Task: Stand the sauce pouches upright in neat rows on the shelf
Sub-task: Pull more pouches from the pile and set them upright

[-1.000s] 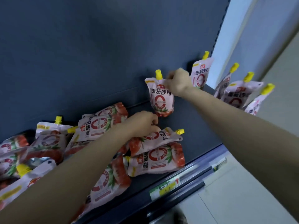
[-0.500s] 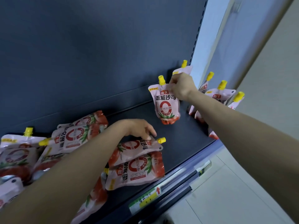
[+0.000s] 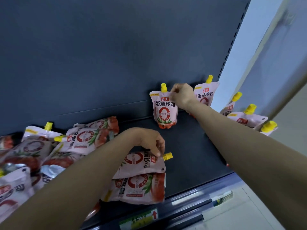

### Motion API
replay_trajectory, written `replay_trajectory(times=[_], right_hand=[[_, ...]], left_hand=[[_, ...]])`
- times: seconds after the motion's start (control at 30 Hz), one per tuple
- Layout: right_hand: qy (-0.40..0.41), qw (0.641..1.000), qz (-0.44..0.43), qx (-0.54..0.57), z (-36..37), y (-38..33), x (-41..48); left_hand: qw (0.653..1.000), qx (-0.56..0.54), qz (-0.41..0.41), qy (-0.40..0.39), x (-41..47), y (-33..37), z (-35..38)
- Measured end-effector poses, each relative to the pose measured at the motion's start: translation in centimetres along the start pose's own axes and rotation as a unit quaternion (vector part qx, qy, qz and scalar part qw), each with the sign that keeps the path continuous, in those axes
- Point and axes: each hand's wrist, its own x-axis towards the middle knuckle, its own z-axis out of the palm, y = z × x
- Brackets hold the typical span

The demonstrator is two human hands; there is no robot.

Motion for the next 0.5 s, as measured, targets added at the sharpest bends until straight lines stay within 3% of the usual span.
replay_trajectory(times=[0.2, 0.37, 0.5], right_hand=[[-0.041, 0.997, -0.029, -0.054, -0.9, 0.2, 1.4], [-0.071, 0.990, -0.029, -0.121, -2.0, 0.7, 1.8], [-0.093, 0.984, -0.042, -0.147, -3.1, 0.8, 2.0]], left_hand=[[0.998, 0.005, 0.001, 0.060, -1.1, 0.8, -0.8], [0.975, -0.017, 0.006, 0.221, -3.6, 1.1, -3.1], [0.936, -0.106, 0.009, 0.335, -5.5, 0.6, -4.5]])
